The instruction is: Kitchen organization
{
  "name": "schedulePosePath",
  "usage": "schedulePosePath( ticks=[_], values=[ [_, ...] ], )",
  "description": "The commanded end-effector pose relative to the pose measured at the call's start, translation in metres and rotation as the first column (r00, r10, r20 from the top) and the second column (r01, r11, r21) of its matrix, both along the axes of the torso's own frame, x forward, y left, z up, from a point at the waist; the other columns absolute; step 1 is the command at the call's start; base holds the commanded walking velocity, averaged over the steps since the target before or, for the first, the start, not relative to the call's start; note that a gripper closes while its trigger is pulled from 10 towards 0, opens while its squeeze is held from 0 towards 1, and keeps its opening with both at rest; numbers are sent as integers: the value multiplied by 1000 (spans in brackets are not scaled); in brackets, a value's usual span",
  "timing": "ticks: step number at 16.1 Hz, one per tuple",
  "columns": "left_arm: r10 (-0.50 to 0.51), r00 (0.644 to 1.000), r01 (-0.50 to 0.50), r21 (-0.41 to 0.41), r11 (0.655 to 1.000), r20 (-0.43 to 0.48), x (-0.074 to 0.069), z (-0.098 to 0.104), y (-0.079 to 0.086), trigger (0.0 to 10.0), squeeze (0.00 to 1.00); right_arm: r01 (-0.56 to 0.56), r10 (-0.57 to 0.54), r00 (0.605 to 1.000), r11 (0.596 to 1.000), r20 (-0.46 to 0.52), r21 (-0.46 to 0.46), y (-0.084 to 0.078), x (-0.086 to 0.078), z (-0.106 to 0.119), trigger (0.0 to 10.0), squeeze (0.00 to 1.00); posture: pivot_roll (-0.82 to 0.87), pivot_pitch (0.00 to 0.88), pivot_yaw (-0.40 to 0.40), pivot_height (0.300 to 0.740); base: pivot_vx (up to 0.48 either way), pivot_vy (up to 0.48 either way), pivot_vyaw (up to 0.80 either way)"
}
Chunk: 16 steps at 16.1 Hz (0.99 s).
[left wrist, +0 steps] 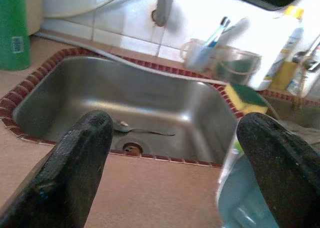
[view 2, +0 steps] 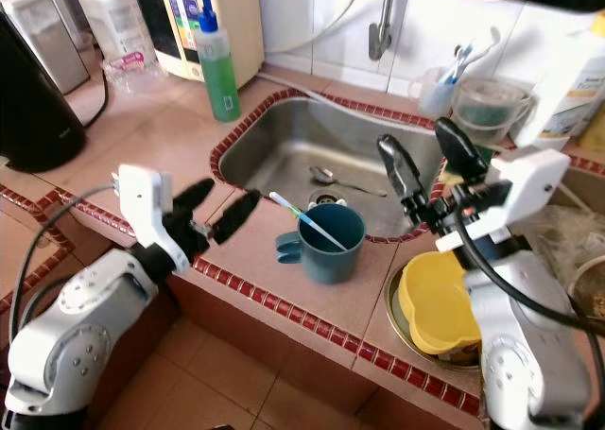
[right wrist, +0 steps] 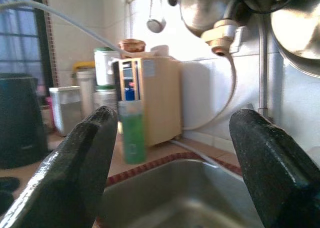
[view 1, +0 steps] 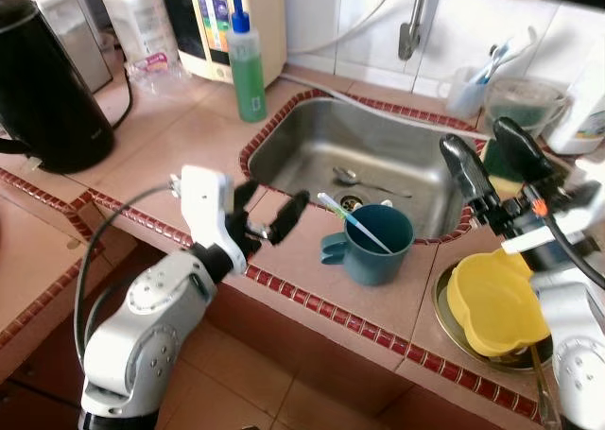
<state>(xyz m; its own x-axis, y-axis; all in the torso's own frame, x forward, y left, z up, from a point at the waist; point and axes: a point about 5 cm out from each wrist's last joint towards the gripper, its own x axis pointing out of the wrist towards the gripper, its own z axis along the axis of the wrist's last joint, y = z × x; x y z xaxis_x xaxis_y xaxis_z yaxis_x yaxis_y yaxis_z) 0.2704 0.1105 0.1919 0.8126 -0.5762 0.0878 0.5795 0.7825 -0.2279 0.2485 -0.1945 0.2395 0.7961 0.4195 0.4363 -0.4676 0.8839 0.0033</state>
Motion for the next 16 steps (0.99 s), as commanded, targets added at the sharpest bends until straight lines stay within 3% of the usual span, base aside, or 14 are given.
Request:
schedulePosePath(
  ticks=[1, 4, 7, 9, 11, 12, 13, 16],
  values=[
    [-45, 999, 44, -17, 999, -14, -4, -5, -2, 10000, 0, -45, 45, 999, 999, 6, -5, 2, -9, 3, 10000, 0, -130, 71, 67, 740, 0, 0, 0],
    [-79, 997, 79, -2, 997, -12, -8, -14, -3, 10000, 0, -107, 105, 994, 992, -41, -67, 3, -25, -5, 10000, 0, -143, 59, 70, 740, 0, 0, 0],
    [-37, 999, 36, 37, 999, 12, -6, -20, 3, 10000, 0, -76, 71, 996, 993, -61, -93, 11, -28, -13, 10000, 0, -148, 54, 74, 740, 0, 0, 0],
    [68, 996, -74, 96, 993, 60, 3, -19, 11, 10000, 0, 81, -79, 996, 996, -48, 40, 16, -11, -12, 10000, 0, -149, 51, 73, 740, 0, 0, 0],
    [140, 987, -146, 87, 985, 74, 11, -17, 16, 10000, 0, 178, -175, 984, 979, -29, 100, 16, -1, -9, 10000, 0, -145, 47, 71, 740, 0, 0, 0],
    [181, 978, -188, 74, 979, 102, 15, -12, 22, 10000, 0, 244, -244, 970, 964, -18, 103, 16, 7, -8, 10000, 0, -143, 44, 69, 740, 0, 0, 0],
    [181, 978, -188, 74, 979, 102, 15, -12, 22, 10000, 0, 244, -244, 970, 964, -18, 103, 16, 7, -8, 10000, 0, -143, 44, 69, 740, 0, 0, 0],
    [242, 959, -254, 69, 965, 150, 25, -1, 37, 10000, 0, 336, -336, 942, 942, 4, 7, 15, 28, -5, 10000, 0, -132, 47, 62, 740, 0, 0, 0]
  ],
)
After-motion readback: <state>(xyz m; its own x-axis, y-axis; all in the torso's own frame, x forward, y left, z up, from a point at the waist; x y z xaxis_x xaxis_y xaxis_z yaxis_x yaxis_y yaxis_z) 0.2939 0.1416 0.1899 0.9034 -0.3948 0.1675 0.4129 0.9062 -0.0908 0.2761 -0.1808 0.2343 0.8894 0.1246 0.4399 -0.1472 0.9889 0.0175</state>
